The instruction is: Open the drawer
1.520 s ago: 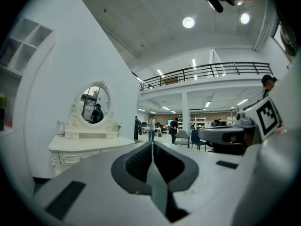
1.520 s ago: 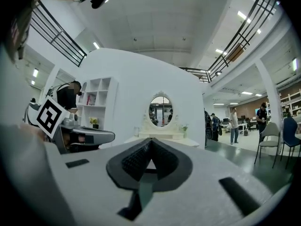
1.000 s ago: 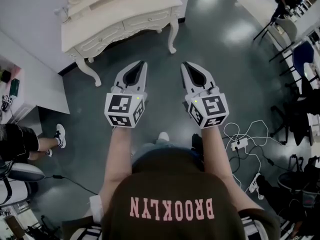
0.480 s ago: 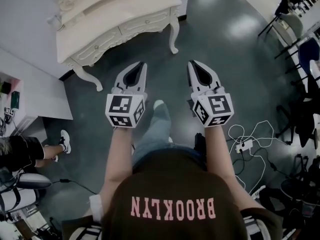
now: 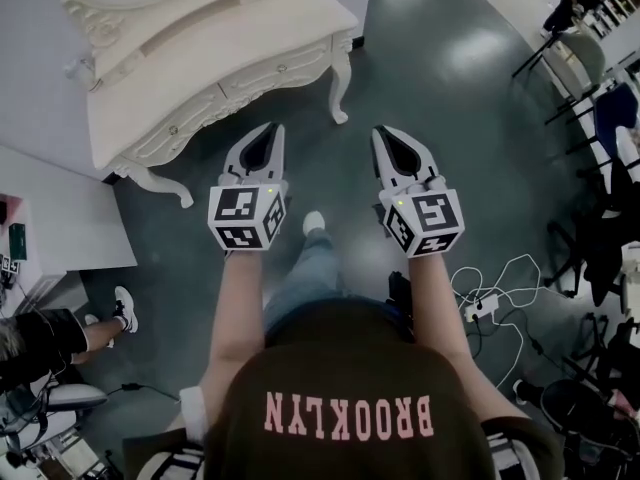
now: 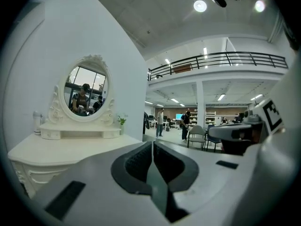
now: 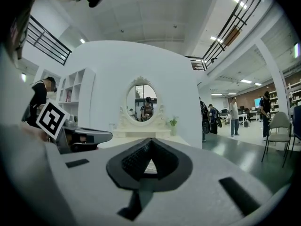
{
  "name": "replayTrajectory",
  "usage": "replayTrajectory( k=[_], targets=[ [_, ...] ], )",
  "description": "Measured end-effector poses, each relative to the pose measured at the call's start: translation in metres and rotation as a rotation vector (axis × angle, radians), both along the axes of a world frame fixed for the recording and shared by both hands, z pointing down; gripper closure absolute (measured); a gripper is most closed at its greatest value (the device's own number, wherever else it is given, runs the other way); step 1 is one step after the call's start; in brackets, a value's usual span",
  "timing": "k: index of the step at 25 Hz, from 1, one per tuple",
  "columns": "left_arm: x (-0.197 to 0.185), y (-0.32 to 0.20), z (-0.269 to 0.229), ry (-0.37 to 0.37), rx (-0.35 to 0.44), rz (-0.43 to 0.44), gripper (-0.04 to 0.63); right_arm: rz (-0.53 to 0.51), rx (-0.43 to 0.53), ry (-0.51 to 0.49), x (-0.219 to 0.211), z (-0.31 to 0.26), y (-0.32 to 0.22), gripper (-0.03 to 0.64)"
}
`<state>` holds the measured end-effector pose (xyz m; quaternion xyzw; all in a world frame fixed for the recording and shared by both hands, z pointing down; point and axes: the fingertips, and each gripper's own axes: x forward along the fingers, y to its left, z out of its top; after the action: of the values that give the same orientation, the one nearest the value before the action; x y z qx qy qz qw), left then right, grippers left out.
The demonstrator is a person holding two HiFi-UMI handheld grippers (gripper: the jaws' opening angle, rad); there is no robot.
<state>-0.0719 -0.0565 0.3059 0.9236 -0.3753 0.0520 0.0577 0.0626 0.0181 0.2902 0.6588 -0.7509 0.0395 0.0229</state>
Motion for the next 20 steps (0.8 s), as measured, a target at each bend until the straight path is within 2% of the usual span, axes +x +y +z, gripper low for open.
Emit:
replayTrajectory(
  k=[5,12,20],
  targets=[
    [0.02,-0.068,0.018,-0.018,-0.037,0.0,0.584,-0.002,-0.026,-0.01,0.016,0.008,-0.074,0.62],
    [0.037,-0.158,0.044,-0.007,-0.14,-0.037,0.584,-0.017,-0.09,-0.006,0.034,0.025,-0.162,0.62],
    [0.046,-0.209,0.073,-0.016,-0.183,-0.021,0.583,-0.022,-0.166,0.008,0.04,0.058,-0.216,0.62]
  ],
)
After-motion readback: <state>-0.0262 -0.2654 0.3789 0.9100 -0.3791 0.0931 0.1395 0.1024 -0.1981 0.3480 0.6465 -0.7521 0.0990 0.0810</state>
